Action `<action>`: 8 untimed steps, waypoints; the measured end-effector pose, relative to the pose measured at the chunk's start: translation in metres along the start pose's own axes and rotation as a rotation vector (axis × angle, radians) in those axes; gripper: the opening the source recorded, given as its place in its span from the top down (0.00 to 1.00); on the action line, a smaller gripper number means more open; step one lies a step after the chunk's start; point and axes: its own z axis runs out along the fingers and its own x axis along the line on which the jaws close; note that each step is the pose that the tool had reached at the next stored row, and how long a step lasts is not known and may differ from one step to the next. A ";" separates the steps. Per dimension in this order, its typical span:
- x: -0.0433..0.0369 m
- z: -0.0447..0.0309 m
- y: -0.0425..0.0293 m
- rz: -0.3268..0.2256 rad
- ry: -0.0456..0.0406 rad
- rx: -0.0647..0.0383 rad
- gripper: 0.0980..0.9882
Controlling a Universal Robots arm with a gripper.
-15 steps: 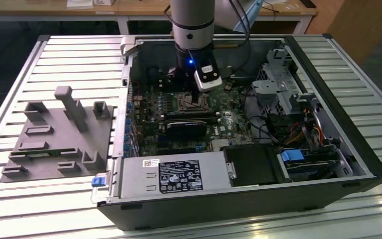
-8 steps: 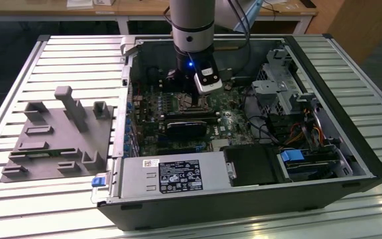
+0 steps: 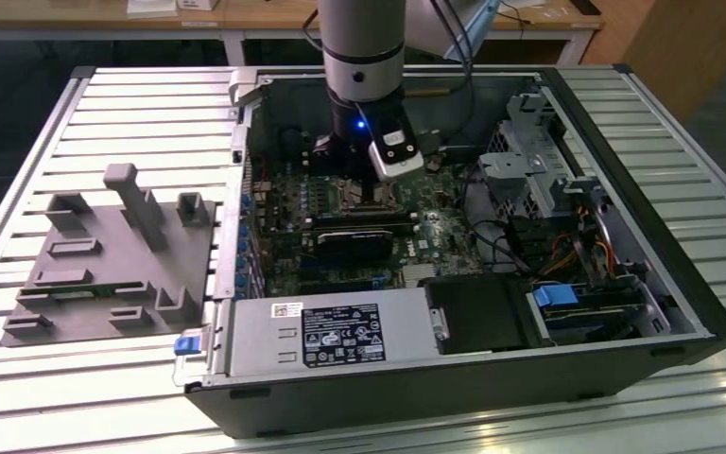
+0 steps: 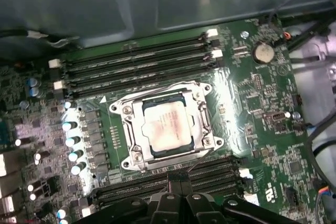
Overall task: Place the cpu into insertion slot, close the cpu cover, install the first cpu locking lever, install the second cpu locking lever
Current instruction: 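Install the second cpu locking lever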
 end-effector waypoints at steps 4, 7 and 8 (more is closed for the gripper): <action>0.0016 0.0012 -0.0013 -0.035 0.0022 -0.003 1.00; 0.0026 0.0036 -0.0022 -0.051 0.0049 -0.012 1.00; 0.0030 0.0046 -0.0026 -0.056 0.0059 -0.016 1.00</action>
